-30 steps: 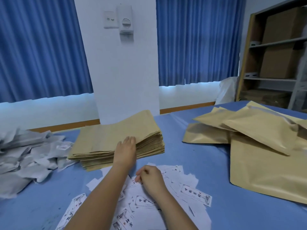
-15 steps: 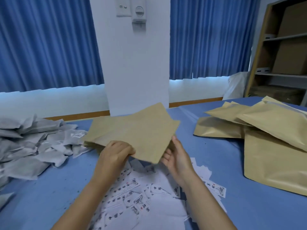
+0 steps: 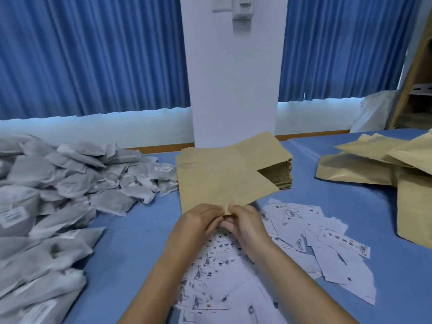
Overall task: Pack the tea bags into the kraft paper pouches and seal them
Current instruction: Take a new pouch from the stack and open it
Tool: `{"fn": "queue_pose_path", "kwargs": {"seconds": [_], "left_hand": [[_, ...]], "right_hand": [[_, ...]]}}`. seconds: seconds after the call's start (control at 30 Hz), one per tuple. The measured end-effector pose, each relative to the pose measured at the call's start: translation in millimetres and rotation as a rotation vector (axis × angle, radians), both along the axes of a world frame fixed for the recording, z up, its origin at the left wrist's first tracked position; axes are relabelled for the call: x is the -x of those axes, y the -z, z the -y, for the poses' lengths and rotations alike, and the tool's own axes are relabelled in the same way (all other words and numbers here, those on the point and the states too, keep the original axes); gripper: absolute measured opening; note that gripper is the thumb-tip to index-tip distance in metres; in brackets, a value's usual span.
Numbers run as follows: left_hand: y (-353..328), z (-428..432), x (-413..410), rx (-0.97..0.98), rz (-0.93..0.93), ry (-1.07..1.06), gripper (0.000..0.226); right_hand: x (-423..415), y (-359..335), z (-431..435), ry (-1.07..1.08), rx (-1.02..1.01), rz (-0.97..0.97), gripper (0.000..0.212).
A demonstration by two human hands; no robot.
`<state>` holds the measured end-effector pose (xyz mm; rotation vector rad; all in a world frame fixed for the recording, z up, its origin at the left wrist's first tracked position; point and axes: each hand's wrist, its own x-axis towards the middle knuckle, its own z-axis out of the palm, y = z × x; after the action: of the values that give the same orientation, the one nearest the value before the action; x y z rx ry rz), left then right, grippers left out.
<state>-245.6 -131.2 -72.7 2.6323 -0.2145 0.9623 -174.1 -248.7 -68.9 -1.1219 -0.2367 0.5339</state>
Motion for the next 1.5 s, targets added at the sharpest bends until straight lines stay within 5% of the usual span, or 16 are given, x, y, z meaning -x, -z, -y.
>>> {"fn": "queue_pose_path", "kwargs": {"seconds": [0.33, 0.6, 0.8, 0.9, 1.03, 1.1, 1.3, 1.5], "left_hand": [[-4, -17, 8, 0.439, -0.012, -0.064, 0.004], [-6, -23, 10, 0.841, -0.218, -0.060, 0.007], [-11, -28, 15, 0.999, -0.268, -0.036, 0.006], [-11, -24, 15, 0.926, -0.215, -0.049, 0.008], [-7, -4, 8, 0.258, -0.063, -0.047, 0.015], [-5, 3, 2, 0.072, -0.033, -0.106, 0.027], [-2, 9, -1, 0.059, -0.059, -0.218, 0.021], [-9, 8, 6, 0.234, 0.146, -0.387, 0.011]], "right_hand": [[0, 17, 0, -0.200, -0.067, 0.234, 0.025], [-3, 17, 3, -0.197, -0.100, 0.241, 0.050], [-2, 11, 7, -0.272, -0.152, 0.225, 0.041], [-3, 11, 7, -0.240, -0.149, 0.147, 0.028], [1, 13, 2, -0.109, -0.125, 0.113, 0.023], [3, 16, -1, -0.089, -0.134, 0.123, 0.022], [11, 19, -7, -0.028, -0.049, 0.100, 0.025], [20, 3, -13, 0.002, 0.200, 0.298, 0.027]]}}
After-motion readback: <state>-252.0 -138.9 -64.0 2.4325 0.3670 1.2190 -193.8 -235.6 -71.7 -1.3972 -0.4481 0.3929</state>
